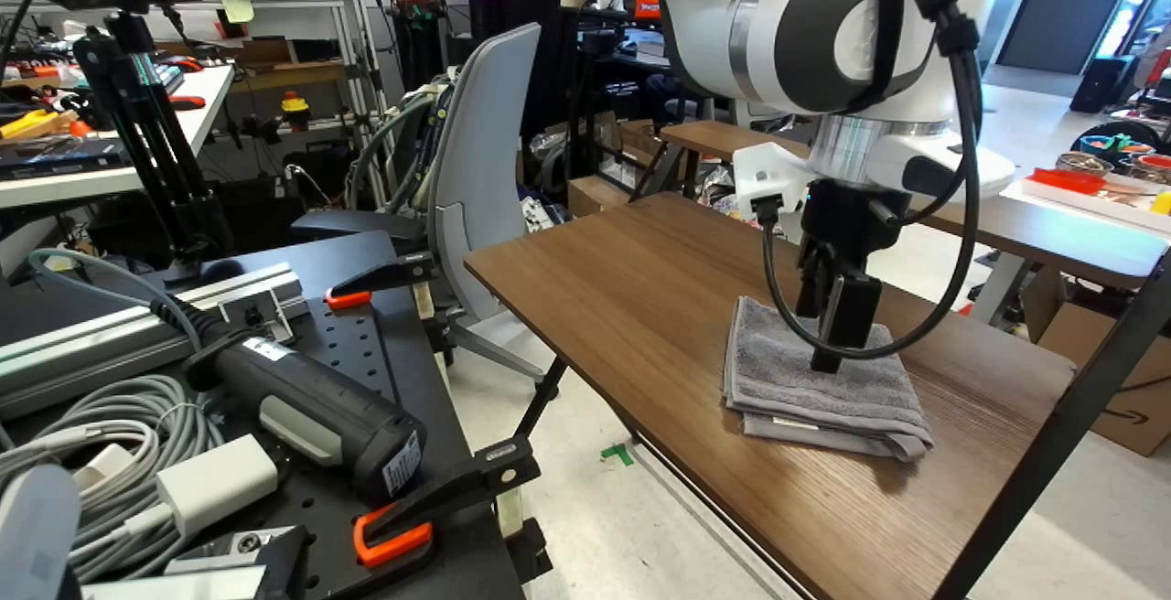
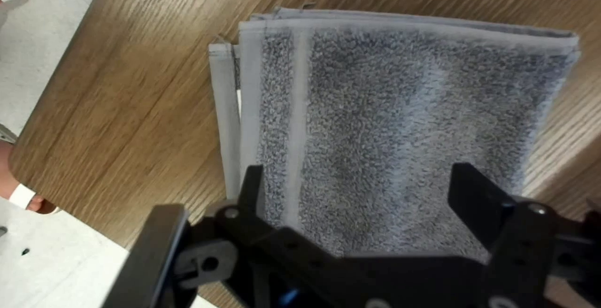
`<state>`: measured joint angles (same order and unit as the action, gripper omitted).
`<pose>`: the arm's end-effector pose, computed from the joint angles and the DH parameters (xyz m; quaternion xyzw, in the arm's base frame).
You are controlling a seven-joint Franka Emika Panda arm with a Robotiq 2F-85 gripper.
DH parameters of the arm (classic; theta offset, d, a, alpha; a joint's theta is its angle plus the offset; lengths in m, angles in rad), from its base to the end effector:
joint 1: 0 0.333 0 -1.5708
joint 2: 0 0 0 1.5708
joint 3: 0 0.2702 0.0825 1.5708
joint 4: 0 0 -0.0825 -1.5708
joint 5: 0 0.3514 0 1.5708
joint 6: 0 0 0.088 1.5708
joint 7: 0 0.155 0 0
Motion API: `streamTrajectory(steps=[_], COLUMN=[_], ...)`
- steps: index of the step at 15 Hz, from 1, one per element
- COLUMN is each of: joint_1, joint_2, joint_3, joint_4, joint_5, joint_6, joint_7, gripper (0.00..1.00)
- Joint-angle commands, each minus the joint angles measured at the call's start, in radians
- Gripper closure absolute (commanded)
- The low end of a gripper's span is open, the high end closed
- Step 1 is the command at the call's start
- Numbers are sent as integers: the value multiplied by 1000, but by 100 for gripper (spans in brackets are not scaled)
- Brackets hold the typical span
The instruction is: Move the towel
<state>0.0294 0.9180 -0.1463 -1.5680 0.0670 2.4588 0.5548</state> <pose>0.6267 -0.0685 0.0510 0.9440 -0.3277 -0.0001 0.0383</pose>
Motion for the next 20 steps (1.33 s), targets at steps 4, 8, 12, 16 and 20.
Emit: streamTrajectory(steps=[4, 8, 12, 16, 20], joint_1=[7, 31, 77, 147, 233], joint_2=[114, 129, 123, 117, 125], joint_3=[-1, -3, -8, -6, -9], joint_4=[104, 84, 44, 4, -12], joint_5=[1, -5, -21, -36, -58], joint_6=[-5, 21, 39, 65, 58], joint_7=[-61, -75, -72, -53, -1], gripper=[0, 0, 0, 0, 0])
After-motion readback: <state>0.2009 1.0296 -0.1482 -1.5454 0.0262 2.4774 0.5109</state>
